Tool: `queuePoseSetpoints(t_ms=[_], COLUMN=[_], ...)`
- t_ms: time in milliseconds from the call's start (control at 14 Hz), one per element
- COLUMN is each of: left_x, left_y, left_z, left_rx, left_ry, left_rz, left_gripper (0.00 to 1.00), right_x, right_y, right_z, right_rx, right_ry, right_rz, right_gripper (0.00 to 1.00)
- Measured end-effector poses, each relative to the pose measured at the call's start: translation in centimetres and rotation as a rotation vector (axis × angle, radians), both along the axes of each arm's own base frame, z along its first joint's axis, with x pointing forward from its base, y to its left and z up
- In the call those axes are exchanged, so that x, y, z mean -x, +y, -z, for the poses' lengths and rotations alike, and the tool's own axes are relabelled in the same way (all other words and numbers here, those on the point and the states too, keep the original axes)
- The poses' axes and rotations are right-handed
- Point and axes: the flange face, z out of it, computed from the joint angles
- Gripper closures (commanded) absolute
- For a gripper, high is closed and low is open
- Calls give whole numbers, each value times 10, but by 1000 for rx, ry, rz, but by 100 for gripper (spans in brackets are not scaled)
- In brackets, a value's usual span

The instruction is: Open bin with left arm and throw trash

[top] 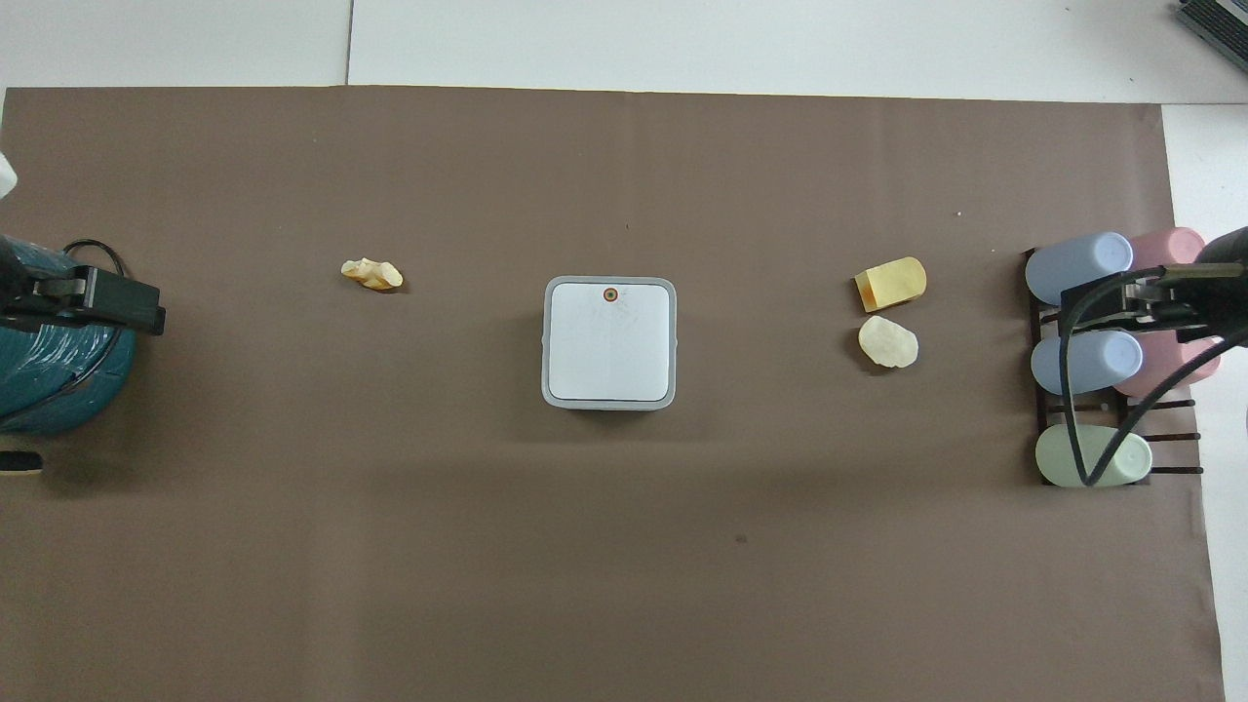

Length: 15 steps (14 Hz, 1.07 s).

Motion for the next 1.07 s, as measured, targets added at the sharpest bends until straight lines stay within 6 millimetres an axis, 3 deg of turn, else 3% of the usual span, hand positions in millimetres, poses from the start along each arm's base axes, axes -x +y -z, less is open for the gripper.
queuePoseSetpoints(t_ms=[643, 857, 1071], left_x=[-1, 0, 3], left_y=[-6, -34, -77], left_z=[-1, -3, -1], left_rx=[1, 5, 11], left_ry=[-16, -40, -70], left_rz=[9, 58, 133], left_gripper=[0, 0, 0], right_x=[0, 0, 0], right_y=[0, 0, 0], right_z=[0, 0, 0], right_rx=[0, 0, 0], right_ry=[0, 0, 0], right_rz=[-1, -1, -1], right_gripper=[0, 0, 0])
